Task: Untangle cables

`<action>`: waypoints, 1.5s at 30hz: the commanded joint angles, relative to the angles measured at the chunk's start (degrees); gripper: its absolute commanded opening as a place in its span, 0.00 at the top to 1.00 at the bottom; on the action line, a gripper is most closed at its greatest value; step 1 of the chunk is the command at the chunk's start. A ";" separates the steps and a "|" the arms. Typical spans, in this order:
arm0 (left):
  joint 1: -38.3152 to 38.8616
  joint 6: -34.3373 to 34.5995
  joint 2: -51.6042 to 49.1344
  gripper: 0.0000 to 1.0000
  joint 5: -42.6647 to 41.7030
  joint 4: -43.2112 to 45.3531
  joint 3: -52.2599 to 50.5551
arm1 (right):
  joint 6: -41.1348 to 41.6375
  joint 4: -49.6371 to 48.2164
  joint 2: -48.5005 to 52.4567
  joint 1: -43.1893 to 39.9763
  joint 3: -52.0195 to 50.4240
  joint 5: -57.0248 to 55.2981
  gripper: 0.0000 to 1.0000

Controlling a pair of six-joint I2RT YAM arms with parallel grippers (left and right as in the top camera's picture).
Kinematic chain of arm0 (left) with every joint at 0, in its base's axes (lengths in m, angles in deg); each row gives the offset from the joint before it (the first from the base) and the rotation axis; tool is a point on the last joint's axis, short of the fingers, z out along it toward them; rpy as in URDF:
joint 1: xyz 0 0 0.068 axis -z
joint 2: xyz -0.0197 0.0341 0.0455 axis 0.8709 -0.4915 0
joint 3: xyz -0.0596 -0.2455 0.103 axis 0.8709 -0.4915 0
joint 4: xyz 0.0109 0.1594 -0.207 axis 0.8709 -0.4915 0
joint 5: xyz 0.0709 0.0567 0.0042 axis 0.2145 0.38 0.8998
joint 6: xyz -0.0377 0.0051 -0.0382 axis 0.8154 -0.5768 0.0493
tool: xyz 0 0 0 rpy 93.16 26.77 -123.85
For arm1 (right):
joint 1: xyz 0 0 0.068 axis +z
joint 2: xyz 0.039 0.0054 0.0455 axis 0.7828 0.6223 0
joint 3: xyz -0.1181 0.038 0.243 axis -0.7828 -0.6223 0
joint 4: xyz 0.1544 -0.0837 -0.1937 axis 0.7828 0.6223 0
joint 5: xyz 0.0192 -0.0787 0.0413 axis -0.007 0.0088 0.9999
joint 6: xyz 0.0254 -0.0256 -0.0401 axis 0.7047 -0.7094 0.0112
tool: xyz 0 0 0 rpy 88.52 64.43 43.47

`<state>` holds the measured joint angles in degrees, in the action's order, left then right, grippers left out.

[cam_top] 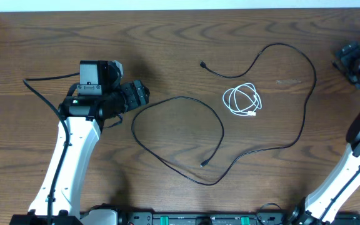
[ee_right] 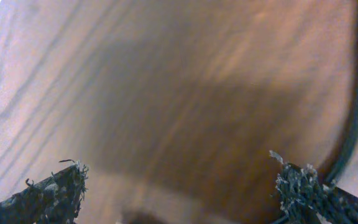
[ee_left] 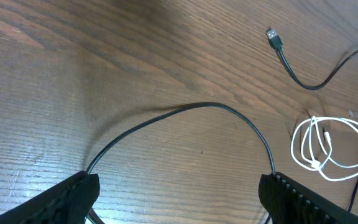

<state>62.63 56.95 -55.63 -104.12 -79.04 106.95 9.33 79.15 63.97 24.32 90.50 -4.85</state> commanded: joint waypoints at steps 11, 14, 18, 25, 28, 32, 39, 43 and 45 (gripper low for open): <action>-0.02 -0.31 0.24 0.13 0.79 -0.20 1.09 | -6.38 14.14 -0.48 -15.52 -1.42 -1.55 0.08; -0.02 -0.31 0.24 0.13 0.79 -0.22 1.09 | -6.38 15.74 -0.74 -18.75 -1.42 -1.53 0.09; -0.02 -0.31 0.24 0.13 0.79 -0.22 1.09 | -7.89 16.55 -1.97 -22.10 -1.42 -1.53 0.09; -0.02 -0.31 0.24 0.13 0.79 -0.22 1.09 | -11.82 16.06 -6.99 -25.70 -1.42 -1.57 0.08; -0.02 -0.31 0.24 0.13 0.79 -0.22 1.09 | -12.09 15.89 -8.79 -26.14 -1.42 -1.55 0.07; 0.00 -0.31 0.24 0.13 0.79 -0.22 1.09 | -14.80 15.96 -10.40 -25.64 -1.42 0.85 0.07; -0.02 -0.31 0.24 0.13 0.79 -0.22 1.09 | -20.06 16.24 -14.84 -22.27 -1.42 8.87 0.07; -0.02 -0.31 0.24 0.13 0.79 -0.22 1.09 | -25.75 16.37 -18.84 -17.99 -1.42 15.76 0.07; -0.02 -0.31 0.24 0.13 0.79 -0.22 1.09 | -28.89 16.52 -20.52 -14.95 -1.42 18.69 0.06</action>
<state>62.63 56.95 -55.63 -104.12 -79.04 106.95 -12.81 95.43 47.64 5.26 89.35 6.25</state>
